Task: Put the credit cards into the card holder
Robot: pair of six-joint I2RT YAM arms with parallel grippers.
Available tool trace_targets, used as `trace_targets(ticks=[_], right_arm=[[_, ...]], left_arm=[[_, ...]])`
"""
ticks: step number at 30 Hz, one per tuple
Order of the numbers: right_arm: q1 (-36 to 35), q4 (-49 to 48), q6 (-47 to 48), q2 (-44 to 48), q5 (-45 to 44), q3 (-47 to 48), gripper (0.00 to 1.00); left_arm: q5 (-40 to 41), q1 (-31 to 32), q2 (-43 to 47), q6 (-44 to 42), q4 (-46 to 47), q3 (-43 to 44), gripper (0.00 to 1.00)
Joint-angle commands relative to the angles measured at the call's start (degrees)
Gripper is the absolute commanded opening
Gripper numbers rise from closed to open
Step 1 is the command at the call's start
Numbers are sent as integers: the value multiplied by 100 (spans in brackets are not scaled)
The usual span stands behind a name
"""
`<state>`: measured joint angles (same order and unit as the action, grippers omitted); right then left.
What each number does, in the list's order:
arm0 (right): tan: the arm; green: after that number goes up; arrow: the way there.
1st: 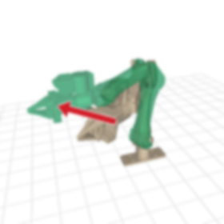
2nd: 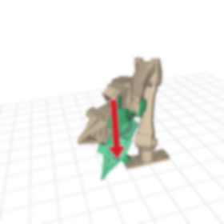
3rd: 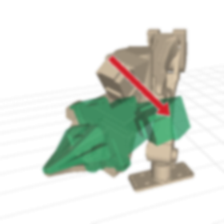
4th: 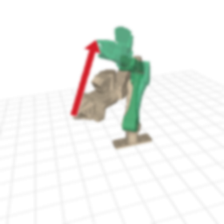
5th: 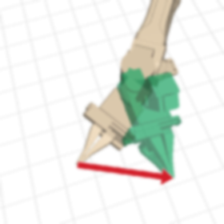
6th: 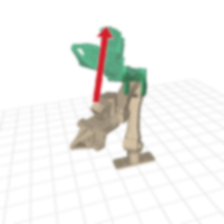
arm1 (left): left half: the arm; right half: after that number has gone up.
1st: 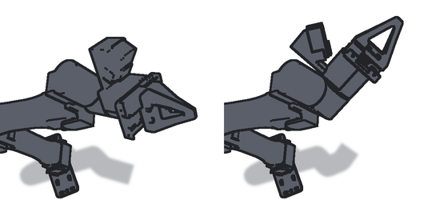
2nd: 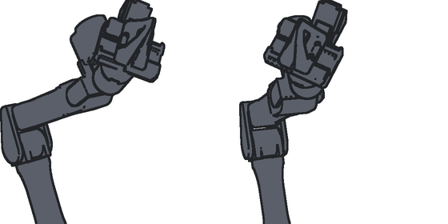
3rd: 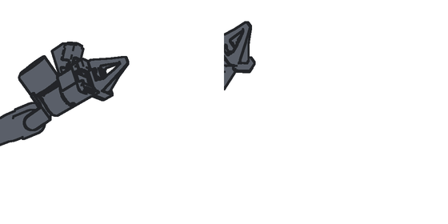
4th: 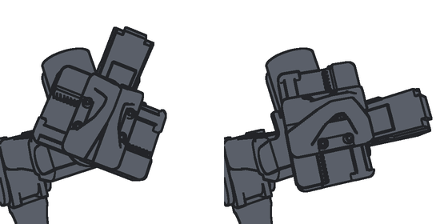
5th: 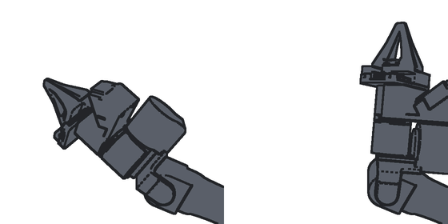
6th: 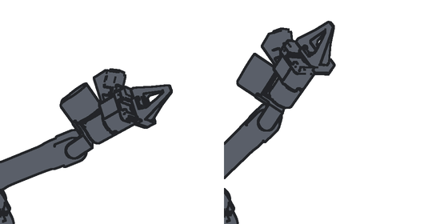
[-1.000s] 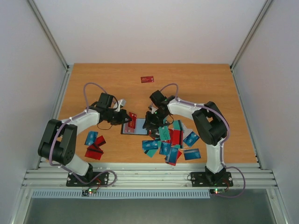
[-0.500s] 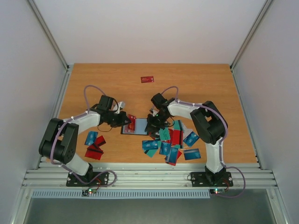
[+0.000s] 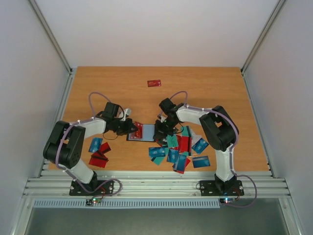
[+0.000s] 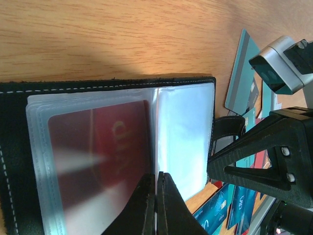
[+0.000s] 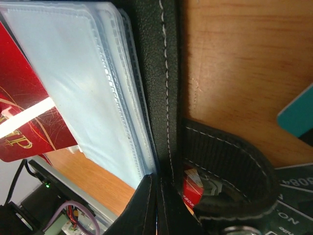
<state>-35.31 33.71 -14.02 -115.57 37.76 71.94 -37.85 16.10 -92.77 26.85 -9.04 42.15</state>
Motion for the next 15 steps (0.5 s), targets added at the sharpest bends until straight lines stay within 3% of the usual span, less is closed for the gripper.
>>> trace_targets(ticks=[1,15], right_arm=[[-10,-27,51,-247,-130,-143,2],[-11,-49,18,-262,-80,-180,1]], left_arm=[[-120,-27,-147,52,455,-112,0],[-295,-19,-295,469,634,-118,0]])
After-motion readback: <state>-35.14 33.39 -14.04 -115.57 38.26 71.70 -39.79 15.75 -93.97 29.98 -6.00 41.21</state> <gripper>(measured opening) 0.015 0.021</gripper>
